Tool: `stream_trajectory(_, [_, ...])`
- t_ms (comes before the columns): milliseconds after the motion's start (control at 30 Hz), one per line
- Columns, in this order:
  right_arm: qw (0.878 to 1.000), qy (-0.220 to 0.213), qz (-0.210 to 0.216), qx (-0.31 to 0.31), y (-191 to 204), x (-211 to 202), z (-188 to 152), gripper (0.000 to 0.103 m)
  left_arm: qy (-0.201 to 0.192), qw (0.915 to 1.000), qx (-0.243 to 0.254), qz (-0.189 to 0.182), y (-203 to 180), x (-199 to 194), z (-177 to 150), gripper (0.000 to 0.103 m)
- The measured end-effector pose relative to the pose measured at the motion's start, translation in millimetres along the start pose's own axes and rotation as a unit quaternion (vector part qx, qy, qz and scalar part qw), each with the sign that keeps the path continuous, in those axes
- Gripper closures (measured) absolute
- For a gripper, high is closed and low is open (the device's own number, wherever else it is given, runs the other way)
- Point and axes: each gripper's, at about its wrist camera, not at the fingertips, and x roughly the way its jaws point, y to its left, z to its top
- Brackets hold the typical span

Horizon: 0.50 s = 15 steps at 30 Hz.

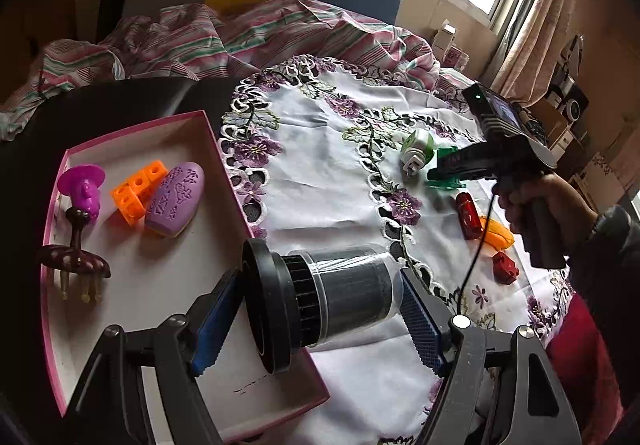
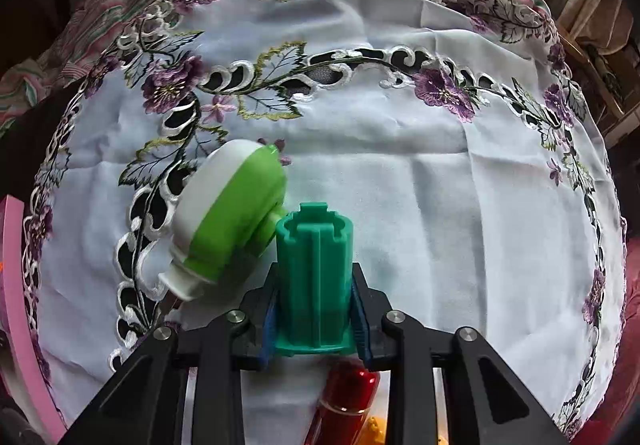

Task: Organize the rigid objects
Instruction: 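Lift the black cup with the left gripper while the right grasps the teal cup holder, then carry the black cup into the pink tray and open the left gripper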

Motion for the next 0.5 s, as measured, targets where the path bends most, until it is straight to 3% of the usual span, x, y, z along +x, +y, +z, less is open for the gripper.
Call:
stream_trajectory(133, [1.0,-0.026,-0.001,-0.017,5.7,-24.0,-24.2,0.073,-0.006,1.0,-0.001,0.003,2.1,-4.8,-1.2,0.026])
stream_trajectory(267, [0.998,-0.055,0.034,-0.029,15.1,-52.2,-53.5,0.073,-0.013,0.9999,-0.002,0.009,3.0,-11.0,-3.9,0.026])
stream_trajectory(367, [0.994,-0.059,0.076,-0.042,33.1,-61.0,-72.5,0.073,-0.019,0.9997,-0.002,0.017,6.1,-16.5,-6.8,0.026])
stream_trajectory(500, [0.994,-0.048,0.079,-0.062,55.6,-47.9,-94.1,0.073,-0.026,0.9992,-0.006,0.03,13.5,-25.6,-12.2,0.026])
